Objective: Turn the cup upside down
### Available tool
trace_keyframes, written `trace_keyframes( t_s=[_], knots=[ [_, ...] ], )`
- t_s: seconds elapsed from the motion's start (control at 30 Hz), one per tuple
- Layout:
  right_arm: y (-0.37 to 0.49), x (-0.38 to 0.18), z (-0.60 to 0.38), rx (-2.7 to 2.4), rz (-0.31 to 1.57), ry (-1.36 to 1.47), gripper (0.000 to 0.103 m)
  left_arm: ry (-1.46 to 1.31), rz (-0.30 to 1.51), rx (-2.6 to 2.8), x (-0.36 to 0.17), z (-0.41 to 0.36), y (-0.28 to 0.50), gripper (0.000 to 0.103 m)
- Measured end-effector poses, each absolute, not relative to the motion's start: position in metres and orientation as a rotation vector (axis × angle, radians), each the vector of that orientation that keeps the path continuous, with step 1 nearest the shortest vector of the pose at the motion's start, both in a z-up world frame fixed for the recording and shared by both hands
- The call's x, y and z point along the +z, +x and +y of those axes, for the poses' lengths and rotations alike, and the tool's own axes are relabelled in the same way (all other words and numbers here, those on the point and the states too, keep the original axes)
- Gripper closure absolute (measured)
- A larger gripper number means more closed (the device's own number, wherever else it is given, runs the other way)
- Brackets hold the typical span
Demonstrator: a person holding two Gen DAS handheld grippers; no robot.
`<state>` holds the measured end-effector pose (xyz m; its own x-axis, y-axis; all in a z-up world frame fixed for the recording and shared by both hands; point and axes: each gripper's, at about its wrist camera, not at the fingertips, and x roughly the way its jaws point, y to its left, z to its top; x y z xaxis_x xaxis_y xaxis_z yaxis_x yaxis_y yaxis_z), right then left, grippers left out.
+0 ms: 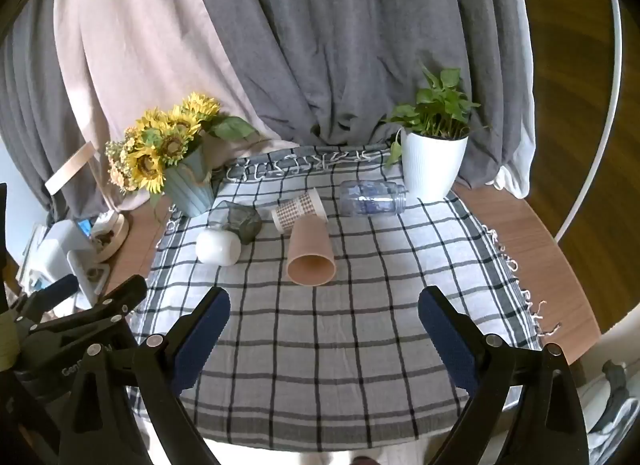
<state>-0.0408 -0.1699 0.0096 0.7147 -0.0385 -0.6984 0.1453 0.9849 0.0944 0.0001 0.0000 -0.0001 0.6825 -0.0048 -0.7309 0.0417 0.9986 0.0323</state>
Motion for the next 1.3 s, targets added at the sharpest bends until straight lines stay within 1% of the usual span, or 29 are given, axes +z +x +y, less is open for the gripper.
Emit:
trace_keyframes(
  t_s=[0.87,1.3],
  knots=[
    [-0.0401,0.0094,-0.1675,-0.098,0.766,0.147,0.008,0.038,0.798,-0.044,0.0003,-0.001,-0.0021,0.001],
    [-0.0407,0.0089,-0.1683,-0.097,0.768,0.149,0.008,0.026,0.816,-0.041,-0.0014,0.0002,-0.0034,0.001]
  ],
)
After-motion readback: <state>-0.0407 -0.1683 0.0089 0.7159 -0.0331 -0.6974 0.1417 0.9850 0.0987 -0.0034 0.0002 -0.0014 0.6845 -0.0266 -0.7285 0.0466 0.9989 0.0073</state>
